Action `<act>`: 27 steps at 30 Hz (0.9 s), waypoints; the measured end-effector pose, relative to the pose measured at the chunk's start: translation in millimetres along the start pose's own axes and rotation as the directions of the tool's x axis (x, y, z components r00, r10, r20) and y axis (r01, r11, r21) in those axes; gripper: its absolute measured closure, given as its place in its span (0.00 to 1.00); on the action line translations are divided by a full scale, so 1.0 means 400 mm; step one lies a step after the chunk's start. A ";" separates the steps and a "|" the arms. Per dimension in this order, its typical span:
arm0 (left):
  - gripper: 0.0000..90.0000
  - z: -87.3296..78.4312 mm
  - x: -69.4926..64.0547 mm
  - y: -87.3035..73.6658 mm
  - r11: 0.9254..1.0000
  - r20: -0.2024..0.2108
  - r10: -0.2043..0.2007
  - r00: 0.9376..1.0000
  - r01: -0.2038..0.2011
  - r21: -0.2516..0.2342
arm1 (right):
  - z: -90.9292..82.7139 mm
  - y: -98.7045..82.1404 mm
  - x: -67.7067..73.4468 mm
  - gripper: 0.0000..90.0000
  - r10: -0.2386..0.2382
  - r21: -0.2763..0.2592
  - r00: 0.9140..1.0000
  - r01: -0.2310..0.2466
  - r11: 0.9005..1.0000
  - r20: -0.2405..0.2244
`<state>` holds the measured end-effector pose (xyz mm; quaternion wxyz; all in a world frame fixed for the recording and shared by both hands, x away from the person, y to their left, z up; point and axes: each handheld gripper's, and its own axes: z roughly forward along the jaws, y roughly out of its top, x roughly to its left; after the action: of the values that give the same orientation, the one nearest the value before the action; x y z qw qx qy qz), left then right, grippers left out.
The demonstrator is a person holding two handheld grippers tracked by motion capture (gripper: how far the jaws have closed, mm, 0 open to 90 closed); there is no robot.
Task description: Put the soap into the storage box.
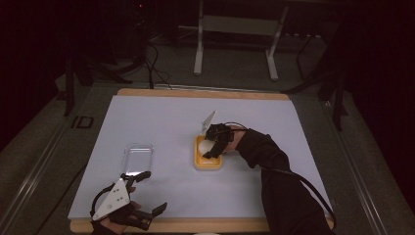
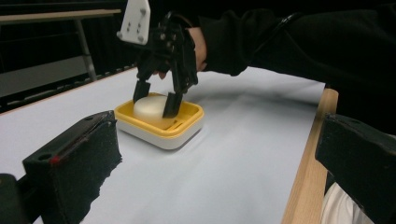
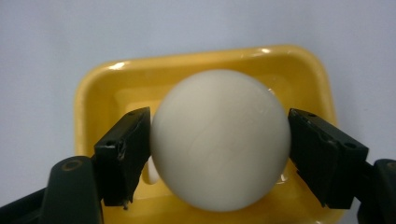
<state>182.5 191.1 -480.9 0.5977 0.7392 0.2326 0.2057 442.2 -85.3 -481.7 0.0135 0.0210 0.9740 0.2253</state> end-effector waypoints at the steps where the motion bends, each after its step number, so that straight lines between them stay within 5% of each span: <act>1: 0.00 0.000 0.000 0.000 1.000 0.000 0.000 1.000 0.000 0.000 | -0.008 0.002 0.001 0.27 -0.001 -0.009 1.000 0.001 1.000 0.001; 10: 0.00 0.001 -0.001 0.000 1.000 -0.001 0.000 1.000 0.000 0.003 | -0.078 0.009 0.011 0.25 0.029 -0.061 0.999 -0.026 0.998 0.044; 17: 0.00 0.003 0.000 -0.001 1.000 0.002 0.003 1.000 -0.003 0.010 | -0.099 0.002 0.024 0.15 0.089 -0.035 0.989 -0.086 0.996 0.114; 27: 0.00 0.005 0.000 -0.001 1.000 0.003 0.000 1.000 0.000 0.010 | -0.128 -0.012 0.037 0.11 0.130 -0.034 0.985 -0.127 0.991 0.111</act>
<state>183.4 189.6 -481.7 0.5942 0.7426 0.2328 0.2033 425.3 -111.3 -438.0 0.0545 0.0964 0.9652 0.2371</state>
